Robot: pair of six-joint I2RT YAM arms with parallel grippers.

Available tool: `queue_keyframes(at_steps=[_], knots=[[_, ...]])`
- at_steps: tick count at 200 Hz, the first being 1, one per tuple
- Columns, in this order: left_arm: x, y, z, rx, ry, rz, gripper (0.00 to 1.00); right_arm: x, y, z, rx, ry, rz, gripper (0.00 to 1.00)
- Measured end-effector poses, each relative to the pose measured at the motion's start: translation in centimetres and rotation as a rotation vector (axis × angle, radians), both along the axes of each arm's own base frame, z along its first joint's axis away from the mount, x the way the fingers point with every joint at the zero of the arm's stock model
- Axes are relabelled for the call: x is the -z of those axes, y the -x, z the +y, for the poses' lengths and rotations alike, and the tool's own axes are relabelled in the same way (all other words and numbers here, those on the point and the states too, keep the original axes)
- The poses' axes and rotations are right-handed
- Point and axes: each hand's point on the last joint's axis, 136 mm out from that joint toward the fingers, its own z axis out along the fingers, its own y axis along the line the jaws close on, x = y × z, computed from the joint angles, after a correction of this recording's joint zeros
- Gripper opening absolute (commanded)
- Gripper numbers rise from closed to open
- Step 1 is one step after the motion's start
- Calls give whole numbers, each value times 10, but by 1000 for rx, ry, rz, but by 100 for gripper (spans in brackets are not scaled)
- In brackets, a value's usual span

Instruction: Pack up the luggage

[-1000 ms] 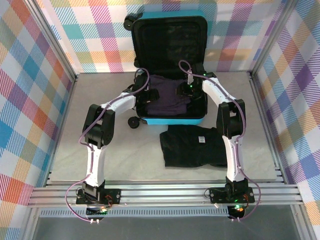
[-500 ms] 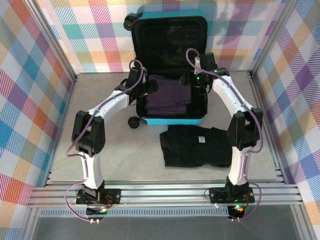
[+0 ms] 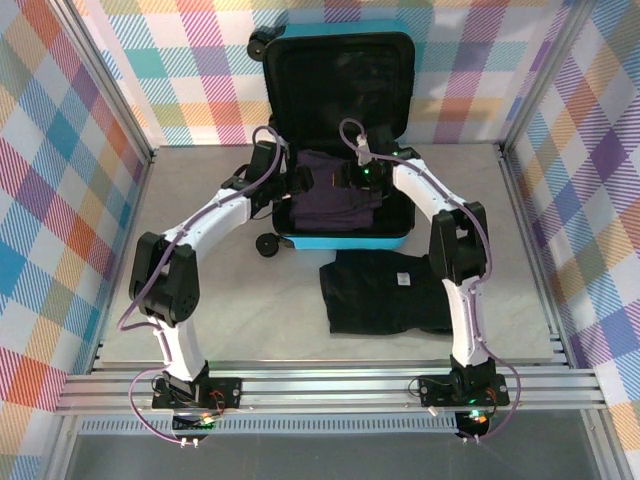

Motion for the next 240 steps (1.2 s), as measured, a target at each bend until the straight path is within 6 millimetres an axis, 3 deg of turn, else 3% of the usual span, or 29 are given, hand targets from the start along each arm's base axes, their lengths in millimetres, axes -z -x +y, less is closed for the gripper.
queue_keyframes(at_steps=[43,74,96,115,151,172,194,223,240], knots=[[0,23,-9,26,7,15,64,25,-2,-1,12,10,43,65],[3,53,-9,43,-3,60,65,23,-2,-2,12,9,37,64],[1,89,-9,66,-22,108,65,13,9,-8,10,27,21,65],[3,127,-11,103,-40,140,66,-16,24,-17,10,36,-22,65],[33,188,-8,149,-38,242,67,-110,76,-43,29,9,-203,65],[65,210,-5,147,-15,329,67,-129,119,-60,52,15,-259,65],[85,221,2,124,-21,387,67,-99,173,-67,63,59,-209,65],[82,217,0,115,-8,366,67,-30,248,-70,47,130,-38,65],[81,215,-1,115,-4,362,67,1,278,-82,76,157,49,65]])
